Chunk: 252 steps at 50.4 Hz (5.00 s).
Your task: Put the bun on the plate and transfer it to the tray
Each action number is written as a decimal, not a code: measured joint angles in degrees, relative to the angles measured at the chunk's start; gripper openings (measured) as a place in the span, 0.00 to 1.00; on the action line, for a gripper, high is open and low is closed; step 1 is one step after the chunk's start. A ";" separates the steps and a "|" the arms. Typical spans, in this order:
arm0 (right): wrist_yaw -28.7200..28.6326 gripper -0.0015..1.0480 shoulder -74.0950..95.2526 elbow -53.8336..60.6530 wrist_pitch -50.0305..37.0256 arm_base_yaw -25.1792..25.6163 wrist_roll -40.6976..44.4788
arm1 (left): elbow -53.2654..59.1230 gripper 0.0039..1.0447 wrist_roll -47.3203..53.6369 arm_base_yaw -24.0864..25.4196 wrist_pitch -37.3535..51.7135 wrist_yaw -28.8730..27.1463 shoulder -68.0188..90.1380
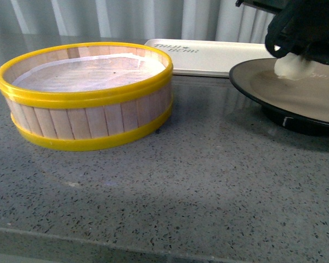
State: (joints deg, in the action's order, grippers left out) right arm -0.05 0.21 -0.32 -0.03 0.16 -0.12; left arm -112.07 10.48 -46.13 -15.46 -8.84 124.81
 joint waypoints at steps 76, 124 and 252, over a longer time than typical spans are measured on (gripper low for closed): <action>0.00 0.92 0.00 0.00 0.00 0.00 0.00 | 34.29 0.94 -1.05 13.68 15.17 1.53 -38.97; 0.02 0.92 0.00 0.00 0.00 0.00 0.00 | 101.50 0.04 -10.58 42.32 42.10 6.01 -87.21; -15.47 0.92 72.35 -32.04 -34.16 23.15 -39.34 | 110.57 0.94 -10.62 46.07 15.50 8.83 -124.58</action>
State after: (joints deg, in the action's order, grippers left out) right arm -15.53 72.55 -32.36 -34.20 23.31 -39.46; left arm -1.50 -0.14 -0.05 0.03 -0.01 0.23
